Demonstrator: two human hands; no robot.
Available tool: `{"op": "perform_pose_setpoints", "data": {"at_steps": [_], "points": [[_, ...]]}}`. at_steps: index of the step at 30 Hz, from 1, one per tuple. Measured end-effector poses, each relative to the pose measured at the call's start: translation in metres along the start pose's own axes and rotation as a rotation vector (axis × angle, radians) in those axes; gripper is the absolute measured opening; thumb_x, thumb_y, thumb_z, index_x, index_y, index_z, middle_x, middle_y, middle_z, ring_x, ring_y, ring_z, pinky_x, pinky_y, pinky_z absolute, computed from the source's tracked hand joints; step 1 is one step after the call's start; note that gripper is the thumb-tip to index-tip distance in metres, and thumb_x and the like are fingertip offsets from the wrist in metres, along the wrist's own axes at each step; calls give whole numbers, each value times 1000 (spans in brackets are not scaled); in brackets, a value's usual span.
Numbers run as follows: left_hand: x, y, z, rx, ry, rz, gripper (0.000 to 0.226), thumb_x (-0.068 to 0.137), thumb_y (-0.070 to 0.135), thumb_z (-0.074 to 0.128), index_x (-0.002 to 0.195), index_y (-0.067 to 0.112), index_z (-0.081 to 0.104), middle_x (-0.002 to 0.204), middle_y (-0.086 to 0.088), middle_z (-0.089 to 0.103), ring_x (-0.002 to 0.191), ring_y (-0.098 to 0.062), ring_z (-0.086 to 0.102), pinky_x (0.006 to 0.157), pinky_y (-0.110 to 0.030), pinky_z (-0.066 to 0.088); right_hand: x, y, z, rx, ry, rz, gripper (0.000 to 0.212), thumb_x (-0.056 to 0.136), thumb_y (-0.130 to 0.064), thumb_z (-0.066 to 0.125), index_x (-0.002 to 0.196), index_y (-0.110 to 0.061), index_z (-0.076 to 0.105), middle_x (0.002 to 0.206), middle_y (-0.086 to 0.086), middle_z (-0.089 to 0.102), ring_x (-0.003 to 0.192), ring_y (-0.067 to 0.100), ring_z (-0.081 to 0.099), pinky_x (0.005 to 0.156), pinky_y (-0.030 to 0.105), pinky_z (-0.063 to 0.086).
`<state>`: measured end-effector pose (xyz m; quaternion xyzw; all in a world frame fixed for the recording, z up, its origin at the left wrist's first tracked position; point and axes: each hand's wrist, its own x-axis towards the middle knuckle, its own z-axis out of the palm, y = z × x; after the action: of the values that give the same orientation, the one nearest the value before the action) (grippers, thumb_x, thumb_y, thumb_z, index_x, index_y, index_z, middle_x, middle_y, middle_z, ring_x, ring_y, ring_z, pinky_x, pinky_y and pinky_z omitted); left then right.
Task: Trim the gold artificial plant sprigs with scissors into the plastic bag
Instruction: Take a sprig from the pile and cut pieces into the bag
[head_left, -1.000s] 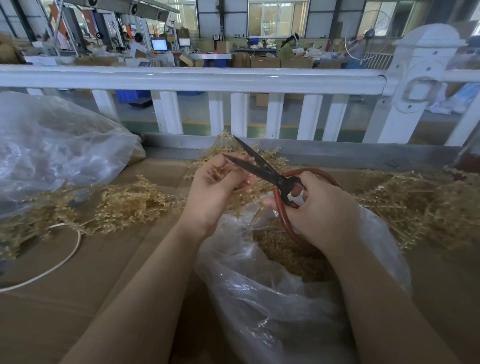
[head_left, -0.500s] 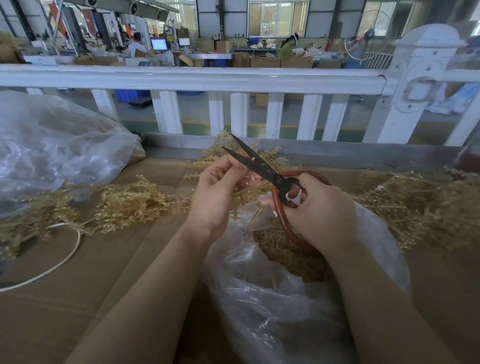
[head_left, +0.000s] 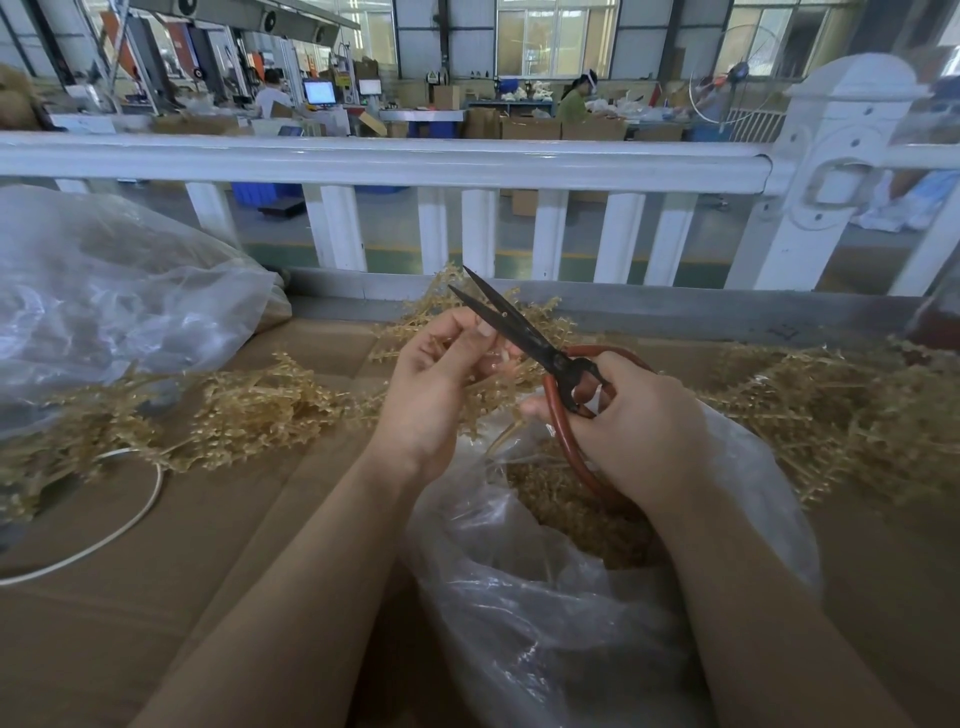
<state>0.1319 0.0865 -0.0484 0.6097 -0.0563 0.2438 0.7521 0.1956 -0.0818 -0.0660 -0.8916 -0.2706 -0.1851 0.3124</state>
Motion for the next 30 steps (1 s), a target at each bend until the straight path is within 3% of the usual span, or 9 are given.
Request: {"op": "perform_pose_setpoints", "data": {"at_steps": [6,14,17,21,25,27,30], "points": [[0,1,-1,-14,10,-11,15,101,8,50,95,7,64,81,0,67,74,-16,56,70,-24,51,1,3,3,51,-2,31,73,53,-104,30,74,-36,47,69,-22,58,62,0,55,54,16,39],[2,0,-2,-87,144,-67,17,101,13,54,85,16,61,84,-3,74,64,-9,61,59,-19,50,3,-5,0,370,35,121,72,51,-102,50,73,-35,66,74,-29,68,73,-8,64,57,17,44],[3,-1,-1,-116,161,-88,17,100,14,56,85,18,64,85,-3,75,68,-8,64,61,-20,52,5,-8,-2,514,-41,178,60,52,-87,71,73,-31,70,71,-19,71,67,0,67,60,23,51],[3,-2,3,-127,159,-108,15,100,15,56,87,19,64,86,-1,75,72,-7,66,64,-20,52,6,-9,1,631,-125,218,30,66,-49,89,79,-26,74,79,-9,74,70,-1,68,57,8,47],[3,-2,4,-119,143,-122,10,100,16,56,92,16,63,87,-3,74,68,-9,63,63,-22,52,6,-10,-1,713,-145,240,20,76,-25,88,86,-15,73,79,3,73,69,11,69,65,19,56],[3,-2,3,-108,120,-130,10,100,15,56,94,14,63,87,-3,74,68,-11,64,62,-22,52,6,-10,-3,789,-146,259,16,78,-16,86,86,-13,73,73,-2,73,67,14,70,68,26,61],[3,0,2,-119,105,-142,9,100,14,55,94,14,63,88,-4,74,69,-13,64,65,-24,52,6,-10,-5,865,-115,237,15,78,-14,86,82,-20,72,72,-10,73,69,9,71,68,24,59]]}}
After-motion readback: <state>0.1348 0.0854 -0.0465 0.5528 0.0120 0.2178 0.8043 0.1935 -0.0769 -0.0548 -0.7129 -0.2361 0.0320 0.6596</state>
